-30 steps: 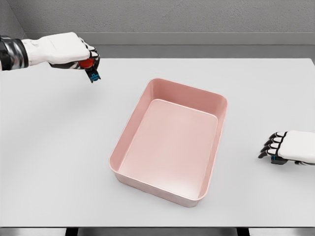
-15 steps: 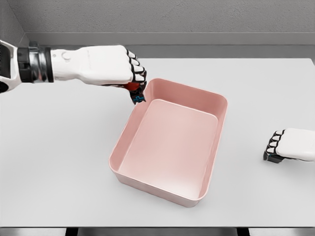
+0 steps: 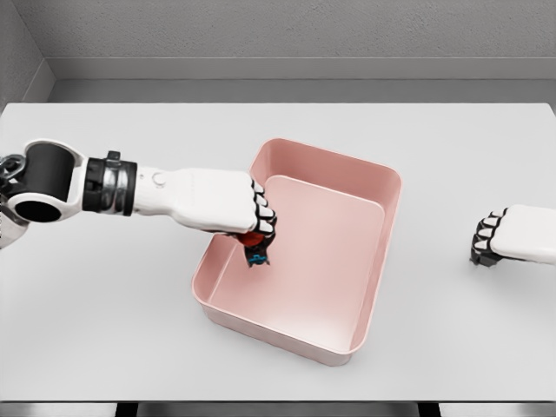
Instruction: Put the industrial switch in the basket with both arms
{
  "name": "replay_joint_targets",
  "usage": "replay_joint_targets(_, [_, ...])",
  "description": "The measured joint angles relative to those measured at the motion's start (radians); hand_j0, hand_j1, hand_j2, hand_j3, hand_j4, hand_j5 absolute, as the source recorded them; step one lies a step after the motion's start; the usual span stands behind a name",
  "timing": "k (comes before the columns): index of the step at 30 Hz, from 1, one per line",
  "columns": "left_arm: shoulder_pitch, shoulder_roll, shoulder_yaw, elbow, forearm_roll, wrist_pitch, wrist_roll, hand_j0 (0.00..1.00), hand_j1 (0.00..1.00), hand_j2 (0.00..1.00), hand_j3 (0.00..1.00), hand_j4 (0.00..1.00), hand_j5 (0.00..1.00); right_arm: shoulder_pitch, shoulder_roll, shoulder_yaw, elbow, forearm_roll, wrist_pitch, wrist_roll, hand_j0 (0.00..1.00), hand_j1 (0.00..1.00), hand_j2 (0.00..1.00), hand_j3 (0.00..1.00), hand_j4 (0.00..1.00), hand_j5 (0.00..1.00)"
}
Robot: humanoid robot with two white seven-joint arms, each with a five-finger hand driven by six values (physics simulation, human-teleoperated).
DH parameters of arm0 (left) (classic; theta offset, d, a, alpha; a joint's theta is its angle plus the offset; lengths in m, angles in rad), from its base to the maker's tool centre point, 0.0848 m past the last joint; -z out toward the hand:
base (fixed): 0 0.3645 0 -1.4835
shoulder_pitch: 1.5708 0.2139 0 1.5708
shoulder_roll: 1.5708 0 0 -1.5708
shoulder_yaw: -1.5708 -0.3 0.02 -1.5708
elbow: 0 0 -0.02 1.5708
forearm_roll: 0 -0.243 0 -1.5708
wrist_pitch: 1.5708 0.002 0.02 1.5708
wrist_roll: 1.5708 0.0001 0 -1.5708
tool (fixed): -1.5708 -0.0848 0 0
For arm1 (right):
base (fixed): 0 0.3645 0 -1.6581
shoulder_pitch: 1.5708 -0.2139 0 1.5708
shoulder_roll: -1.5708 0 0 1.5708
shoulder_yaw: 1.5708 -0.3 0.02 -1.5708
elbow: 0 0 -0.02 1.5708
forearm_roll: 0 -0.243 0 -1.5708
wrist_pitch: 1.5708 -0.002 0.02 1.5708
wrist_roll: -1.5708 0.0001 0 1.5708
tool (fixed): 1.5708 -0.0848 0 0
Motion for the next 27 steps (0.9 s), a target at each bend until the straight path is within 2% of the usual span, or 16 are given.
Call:
replay_joint_targets(3, [0.0,-0.017,-0.005,-0.002,0.003,0.001,0.0,0.47,0.47,0.47,0.47,0.47,0.47,-0.008,0.002,-0.016,-0.001,-0.003,0.0,-0.002,0.54,0.54,0.54,0.54,0.54,0.54])
replay_joint_targets(4, [0.0,-0.019,-0.006,-0.003,0.004,0.001,0.0,0.53,0.53,0.53,0.53,0.53,0.53,-0.011,0.003,-0.019,-0.001,-0.004,0.0,-0.002,0.54,0.54,0.54,0.54,0.54,0.54])
replay_joint_targets(8, [0.002,-0.017,-0.007,-0.002,0.005,0.001,0.005,0.99,0.99,0.99,0.99,0.99,0.99,-0.014,0.023,-0.036,-0.002,-0.006,0.0,-0.004,0.54,0.54,0.54,0.54,0.54,0.54])
replay_joint_targets(15, [-0.003,-0.016,-0.008,-0.003,0.007,0.001,0.008,1.0,1.0,1.0,1.0,1.0,1.0,-0.043,0.066,-0.046,-0.003,-0.007,0.0,0.0,0.54,0.54,0.54,0.54,0.54,0.54])
replay_joint_targets(17, [-0.015,-0.004,-0.005,-0.003,0.037,0.001,0.009,1.0,1.0,1.0,1.0,1.0,1.0,-0.057,0.074,-0.047,-0.004,-0.007,0.0,0.0,0.54,0.54,0.54,0.54,0.54,0.54])
replay_joint_targets(19, [-0.031,0.049,0.008,-0.002,0.118,0.001,0.009,1.0,1.0,1.0,1.0,1.0,1.0,-0.06,0.081,-0.047,-0.005,-0.007,0.0,0.001,0.54,0.54,0.54,0.54,0.54,0.54])
replay_joint_targets(21, [-0.028,0.152,0.034,0.02,0.248,0.001,0.01,1.0,1.0,1.0,1.0,1.0,1.0,-0.077,0.087,-0.048,-0.005,-0.007,0.0,0.001,0.54,0.54,0.54,0.54,0.54,0.54])
replay_joint_targets(22, [-0.022,0.202,0.042,0.052,0.321,0.001,0.011,1.0,1.0,1.0,1.0,1.0,1.0,-0.08,0.091,-0.048,-0.005,-0.007,0.0,0.001,0.54,0.54,0.54,0.54,0.54,0.54])
replay_joint_targets(24, [0.029,0.265,0.052,0.156,0.417,0.001,0.011,1.0,1.0,1.0,1.0,1.0,1.0,-0.086,0.098,-0.049,-0.006,-0.006,0.0,0.001,0.54,0.54,0.54,0.54,0.54,0.54])
replay_joint_targets(27, [0.078,0.299,0.054,0.288,0.476,0.001,0.011,1.0,1.0,1.0,1.0,1.0,1.0,-0.106,0.11,-0.049,-0.006,-0.006,0.0,0.001,0.54,0.54,0.54,0.54,0.54,0.54])
